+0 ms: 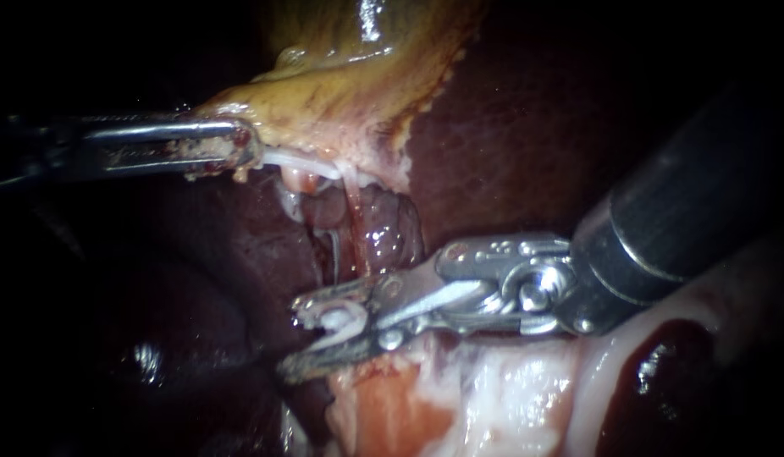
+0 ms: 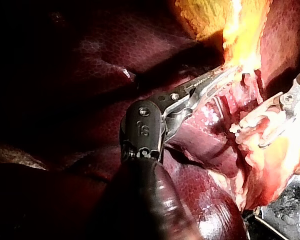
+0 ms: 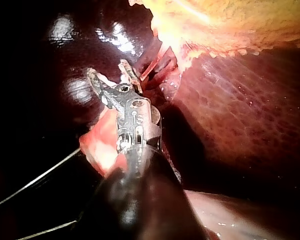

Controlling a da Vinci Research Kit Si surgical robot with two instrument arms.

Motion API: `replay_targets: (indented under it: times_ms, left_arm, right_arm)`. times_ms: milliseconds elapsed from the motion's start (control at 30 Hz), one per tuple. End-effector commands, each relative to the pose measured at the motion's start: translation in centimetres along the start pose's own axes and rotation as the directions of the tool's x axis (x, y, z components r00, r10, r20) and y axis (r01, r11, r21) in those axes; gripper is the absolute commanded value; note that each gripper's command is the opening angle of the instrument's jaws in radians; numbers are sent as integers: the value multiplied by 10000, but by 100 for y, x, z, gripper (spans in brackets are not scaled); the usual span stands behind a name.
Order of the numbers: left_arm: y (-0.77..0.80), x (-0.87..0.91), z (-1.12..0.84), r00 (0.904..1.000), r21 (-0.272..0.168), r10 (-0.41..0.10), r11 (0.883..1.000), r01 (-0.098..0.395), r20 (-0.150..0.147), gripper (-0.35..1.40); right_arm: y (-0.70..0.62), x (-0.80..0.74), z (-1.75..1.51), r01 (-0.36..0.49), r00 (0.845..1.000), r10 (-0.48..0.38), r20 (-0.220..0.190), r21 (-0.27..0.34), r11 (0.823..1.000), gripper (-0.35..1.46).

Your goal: Clipping second clip right tube

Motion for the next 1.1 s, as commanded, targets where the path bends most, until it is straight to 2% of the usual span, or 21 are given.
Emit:
replay_targets:
  times_ms: [33, 267, 400, 533, 700, 833, 1100]
  left_arm:
    - [0, 0, 0, 10000, 2, -2, 10000, 2, 0, -35]
    - [0, 0, -1, 10000, -4, -2, 10000, 2, 2, -35]
    - [0, 0, -3, 10000, -12, -3, 10000, 3, 5, -35]
    - [-1, 2, -6, 10000, -31, -12, 10000, 12, 14, -35]
    - [-1, 3, -12, 10000, -59, -19, 10000, 19, 26, -35]
    - [-2, 3, -14, 10000, -68, -22, 10000, 22, 30, -35]
    - [0, 4, -14, 10000, -69, -27, 10000, 27, 0, -35]
  right_arm:
    - [0, 0, -2, -59, 10000, 59, -3, 8, 10000, 42]
    - [-8, 11, -24, 330, 9995, -330, 18, 114, 9994, 48]
    - [-18, 13, -46, 422, 9991, -423, 31, 228, 9988, 49]
    - [-23, 14, -68, 453, 9990, -453, 10, 255, 9986, 49]
    - [-20, 13, -91, 386, 9992, -385, -94, 69, 9992, 49]
    - [-12, 12, -105, 319, 9993, -321, -176, -98, 9994, 49]
    - [7, 3, -99, 321, 9993, -325, -203, -232, 9992, 49]
